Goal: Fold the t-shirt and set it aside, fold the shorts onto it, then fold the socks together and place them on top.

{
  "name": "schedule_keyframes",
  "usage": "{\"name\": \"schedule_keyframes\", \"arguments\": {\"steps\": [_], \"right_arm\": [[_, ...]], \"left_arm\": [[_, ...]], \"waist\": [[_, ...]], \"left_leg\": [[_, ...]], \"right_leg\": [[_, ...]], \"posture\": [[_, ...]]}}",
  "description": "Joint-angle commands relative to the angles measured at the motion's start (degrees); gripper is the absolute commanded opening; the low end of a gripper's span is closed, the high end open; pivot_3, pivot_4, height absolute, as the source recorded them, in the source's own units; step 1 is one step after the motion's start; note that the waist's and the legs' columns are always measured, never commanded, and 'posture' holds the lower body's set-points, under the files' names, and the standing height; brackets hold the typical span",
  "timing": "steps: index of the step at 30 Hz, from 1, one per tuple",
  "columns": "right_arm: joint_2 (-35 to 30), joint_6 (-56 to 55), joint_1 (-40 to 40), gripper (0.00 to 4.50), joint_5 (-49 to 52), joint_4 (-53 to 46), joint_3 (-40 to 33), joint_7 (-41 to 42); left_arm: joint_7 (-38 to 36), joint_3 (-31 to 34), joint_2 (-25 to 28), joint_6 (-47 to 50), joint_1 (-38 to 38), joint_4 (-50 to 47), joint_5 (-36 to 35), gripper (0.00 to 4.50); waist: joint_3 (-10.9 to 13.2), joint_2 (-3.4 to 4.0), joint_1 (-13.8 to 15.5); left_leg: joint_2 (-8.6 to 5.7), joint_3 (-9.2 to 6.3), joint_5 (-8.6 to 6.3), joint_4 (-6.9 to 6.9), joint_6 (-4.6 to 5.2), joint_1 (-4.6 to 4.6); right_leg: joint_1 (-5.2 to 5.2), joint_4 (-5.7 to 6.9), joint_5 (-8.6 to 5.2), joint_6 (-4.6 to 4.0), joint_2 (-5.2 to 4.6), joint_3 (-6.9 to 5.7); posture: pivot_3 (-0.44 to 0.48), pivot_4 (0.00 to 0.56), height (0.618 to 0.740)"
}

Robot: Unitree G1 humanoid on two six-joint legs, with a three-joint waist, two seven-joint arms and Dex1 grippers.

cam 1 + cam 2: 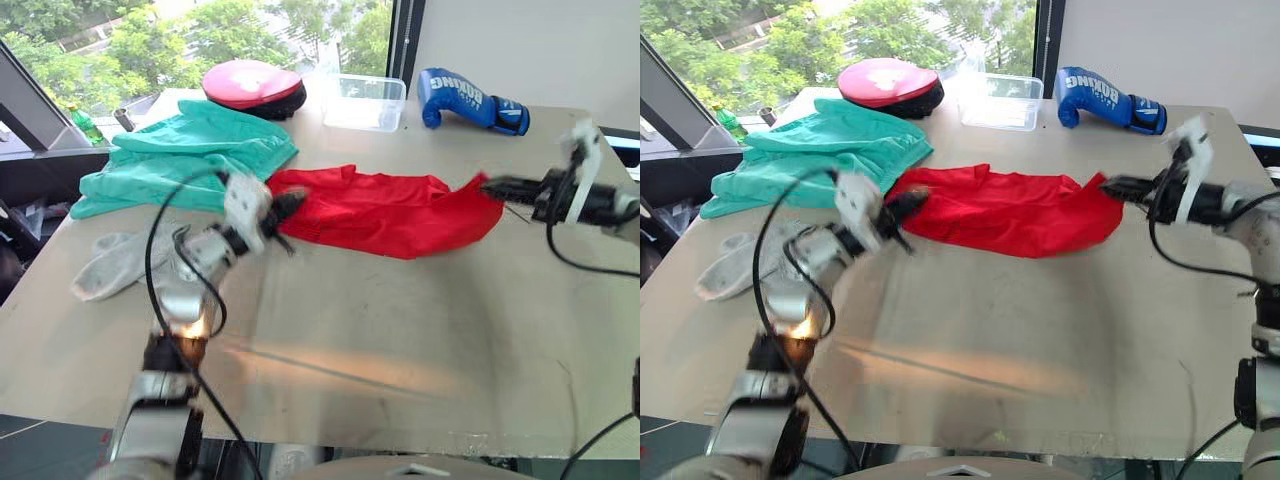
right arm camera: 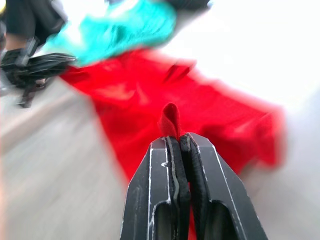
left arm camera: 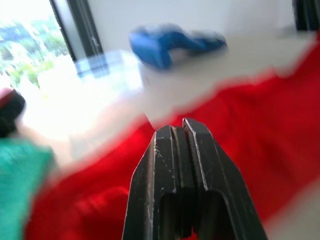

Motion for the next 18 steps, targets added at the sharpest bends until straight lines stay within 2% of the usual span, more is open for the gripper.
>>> {"name": "schedule_keyframes", "arguments": {"steps": [1,3,5,8,13,15,18], "right_arm": [[1.11,-16.37,-13.52,0.08,-5.15,14.92,-2.58,-4.57],[2.10,-27.68,-25.33,0.08,-7.63,28.53,-4.10,-9.32],[2.13,-36.61,-34.25,0.08,-9.08,38.94,-5.73,-13.14],[1.18,-46.21,-43.47,0.08,-10.54,48.59,-7.43,-16.02],[-0.71,-51.70,-50.38,0.08,-11.92,53.51,-8.60,-14.61],[-1.39,-52.21,-50.74,0.08,-12.43,54.05,-8.75,-13.00],[-2.23,-49.83,-48.08,0.08,-10.87,53.00,-10.02,-8.24]], "left_arm": [[2.52,4.58,-0.62,-3.71,-16.79,13.89,-1.41,0.00],[4.56,6.97,-0.35,-7.41,-30.64,27.84,-0.99,0.00],[6.78,8.46,0.76,-11.14,-40.78,39.04,0.31,0.00],[9.40,10.26,2.97,-15.03,-51.45,49.34,1.43,0.00],[7.94,11.25,5.40,-18.30,-60.21,53.78,3.01,0.00],[6.42,11.67,5.77,-18.72,-61.39,54.15,3.17,0.00],[0.15,12.78,5.89,-17.42,-60.46,53.09,1.87,0.00]], "waist": [[0.04,0.00,-0.15],[0.06,0.04,-0.23],[0.25,0.06,-0.19],[0.24,0.07,-0.09],[0.42,0.14,-0.13],[0.54,0.31,-0.14],[0.67,0.50,-0.15]], "left_leg": [[0.01,-0.03,-0.01,0.12,0.02,-0.11],[0.00,0.02,-0.07,0.31,0.11,-0.44],[0.02,0.04,-0.04,0.34,0.04,-0.88],[-0.02,0.13,0.02,0.19,-0.11,-1.99],[-0.04,0.45,-0.03,-0.70,-0.19,-2.08],[-0.04,0.41,-0.03,-0.64,-0.19,-2.47],[-0.16,0.41,-0.03,-0.47,-0.19,-2.55]], "right_leg": [[-0.05,0.00,0.00,0.01,0.05,0.01],[-0.32,0.01,-0.01,0.04,0.06,0.01],[-0.77,0.08,0.01,0.06,0.05,0.03],[-1.98,-0.01,-0.08,0.20,-0.06,0.03],[-2.29,-0.09,-0.20,0.21,-0.21,-0.22],[-2.63,-0.07,-0.22,0.20,-0.21,-0.30],[-2.65,-0.03,-0.23,0.21,-0.27,-0.37]], "posture": [[0.000,0.150,0.735],[0.000,0.150,0.735],[0.000,0.150,0.735],[0.000,0.150,0.735],[0.000,0.150,0.735],[0.000,0.150,0.735],[0.000,0.150,0.735]]}}
